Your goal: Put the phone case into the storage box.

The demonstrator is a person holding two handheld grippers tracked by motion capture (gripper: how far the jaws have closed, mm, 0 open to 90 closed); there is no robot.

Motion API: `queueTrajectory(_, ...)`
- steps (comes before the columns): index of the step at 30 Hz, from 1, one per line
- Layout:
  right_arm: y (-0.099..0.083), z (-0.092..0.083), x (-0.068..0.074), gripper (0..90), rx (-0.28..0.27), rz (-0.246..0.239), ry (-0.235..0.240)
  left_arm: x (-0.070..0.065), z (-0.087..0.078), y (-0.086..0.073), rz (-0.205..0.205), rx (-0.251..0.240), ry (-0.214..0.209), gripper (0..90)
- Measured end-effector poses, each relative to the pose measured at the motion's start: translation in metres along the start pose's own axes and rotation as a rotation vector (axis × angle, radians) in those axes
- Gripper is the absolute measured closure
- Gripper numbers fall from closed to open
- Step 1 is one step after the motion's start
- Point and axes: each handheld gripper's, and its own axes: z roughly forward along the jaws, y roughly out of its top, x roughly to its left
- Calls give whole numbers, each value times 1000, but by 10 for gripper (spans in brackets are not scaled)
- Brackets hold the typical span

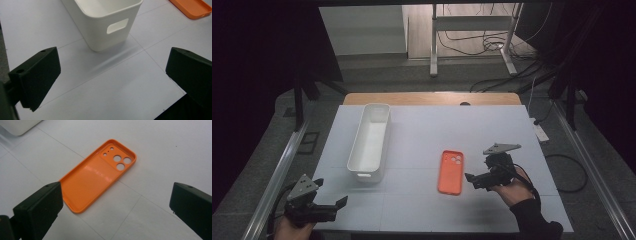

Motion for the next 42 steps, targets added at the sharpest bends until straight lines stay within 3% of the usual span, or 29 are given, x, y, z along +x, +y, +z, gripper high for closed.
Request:
queueTrajectory(31, 23, 38, 14, 0, 74, -47, 10, 0, 0, 0, 0, 2, -4, 9)
queueTrajectory(42, 27, 48, 19, 0, 93, -68, -26, 0, 0, 0, 2, 3, -6, 9)
